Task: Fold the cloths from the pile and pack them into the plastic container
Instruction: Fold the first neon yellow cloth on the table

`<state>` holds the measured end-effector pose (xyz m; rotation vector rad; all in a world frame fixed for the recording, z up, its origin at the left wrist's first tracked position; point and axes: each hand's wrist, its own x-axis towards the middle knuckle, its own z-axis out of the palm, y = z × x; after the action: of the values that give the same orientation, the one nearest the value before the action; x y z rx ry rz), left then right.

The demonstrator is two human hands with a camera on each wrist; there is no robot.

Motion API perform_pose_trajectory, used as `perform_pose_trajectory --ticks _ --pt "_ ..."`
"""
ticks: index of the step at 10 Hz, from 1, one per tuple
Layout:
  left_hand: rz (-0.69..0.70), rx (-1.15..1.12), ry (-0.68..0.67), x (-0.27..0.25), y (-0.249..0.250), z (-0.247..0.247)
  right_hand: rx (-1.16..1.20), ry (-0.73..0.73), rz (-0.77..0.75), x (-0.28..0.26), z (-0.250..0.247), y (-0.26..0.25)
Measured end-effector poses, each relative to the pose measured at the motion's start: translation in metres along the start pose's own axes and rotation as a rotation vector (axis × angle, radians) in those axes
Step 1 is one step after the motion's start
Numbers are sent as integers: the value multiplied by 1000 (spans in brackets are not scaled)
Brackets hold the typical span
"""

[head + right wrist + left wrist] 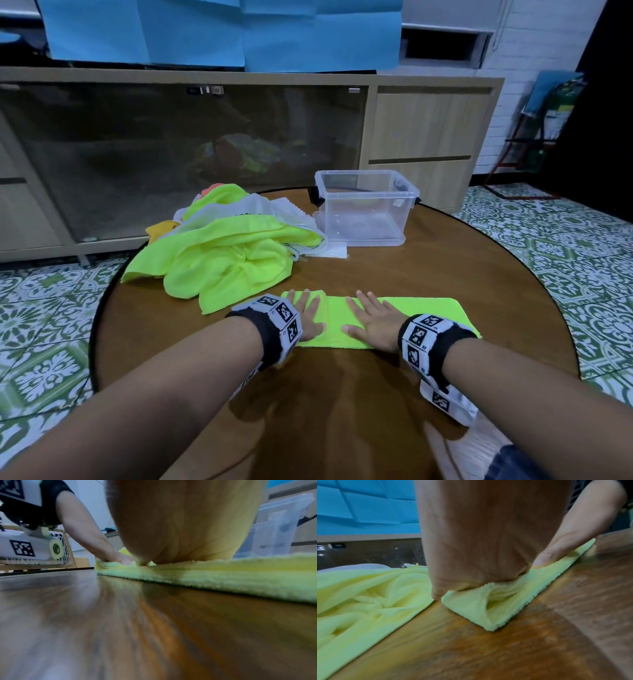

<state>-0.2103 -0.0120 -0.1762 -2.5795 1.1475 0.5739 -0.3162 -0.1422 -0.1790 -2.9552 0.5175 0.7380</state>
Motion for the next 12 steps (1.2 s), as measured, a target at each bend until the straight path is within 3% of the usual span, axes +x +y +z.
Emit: perform_pose_trajectory --ticks 2,5,6,7,9,12 --pt "20 -31 9 -4 -4 2 40 -14 68 -5 3 17" --pt "61 -46 43 -4 -9 6 128 0 293 -41 25 93" --pt "33 -24 0 -4 -4 -3 162 -19 348 -53 29 106" --pt "16 -93 44 -3 2 -19 145 -26 364 -52 28 105" --pt "40 13 153 -1 -1 -34 156 -39 374 -51 27 103" --pt "124 -106 130 4 11 13 162 -43 372 -50 28 102"
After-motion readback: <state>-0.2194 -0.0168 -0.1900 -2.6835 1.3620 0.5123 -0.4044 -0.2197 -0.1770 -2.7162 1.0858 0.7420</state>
